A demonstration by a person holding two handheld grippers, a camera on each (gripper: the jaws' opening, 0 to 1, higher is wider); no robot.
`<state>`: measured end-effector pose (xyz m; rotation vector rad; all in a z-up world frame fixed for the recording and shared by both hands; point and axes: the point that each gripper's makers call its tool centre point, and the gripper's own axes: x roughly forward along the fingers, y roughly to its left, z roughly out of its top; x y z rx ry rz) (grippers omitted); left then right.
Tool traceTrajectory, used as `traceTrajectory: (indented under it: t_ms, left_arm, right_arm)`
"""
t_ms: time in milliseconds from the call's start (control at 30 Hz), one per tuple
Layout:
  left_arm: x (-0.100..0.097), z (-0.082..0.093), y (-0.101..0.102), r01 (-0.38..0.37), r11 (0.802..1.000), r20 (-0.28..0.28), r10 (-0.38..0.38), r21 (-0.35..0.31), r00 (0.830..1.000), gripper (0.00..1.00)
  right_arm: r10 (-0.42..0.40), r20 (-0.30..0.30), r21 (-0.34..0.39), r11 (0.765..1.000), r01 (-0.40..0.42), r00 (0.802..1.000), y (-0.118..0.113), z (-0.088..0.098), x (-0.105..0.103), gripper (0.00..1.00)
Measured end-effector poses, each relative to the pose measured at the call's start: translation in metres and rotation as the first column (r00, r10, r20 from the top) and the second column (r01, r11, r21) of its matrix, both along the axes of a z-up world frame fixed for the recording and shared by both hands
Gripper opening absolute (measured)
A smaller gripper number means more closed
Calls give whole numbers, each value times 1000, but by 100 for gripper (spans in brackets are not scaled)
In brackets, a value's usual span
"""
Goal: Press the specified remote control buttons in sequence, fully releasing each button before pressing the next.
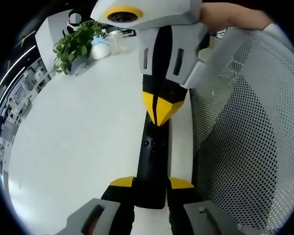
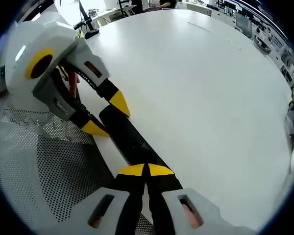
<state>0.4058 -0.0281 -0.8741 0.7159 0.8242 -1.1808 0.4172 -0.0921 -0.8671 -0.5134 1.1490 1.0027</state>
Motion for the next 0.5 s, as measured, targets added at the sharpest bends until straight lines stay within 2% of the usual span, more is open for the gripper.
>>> traceTrajectory:
  t_ms: [267,500]
  left_arm:
    - [0,0,0,1,1000,2,-1,-1,1000,24]
    - [0,0,-1,6,1000,2,-6,-1,1000,24]
  right_arm:
    - [-16,-2,11,1000,16,1000,1,1,1,0]
    - [-24,50,38,999,22,998,11,2,11,0]
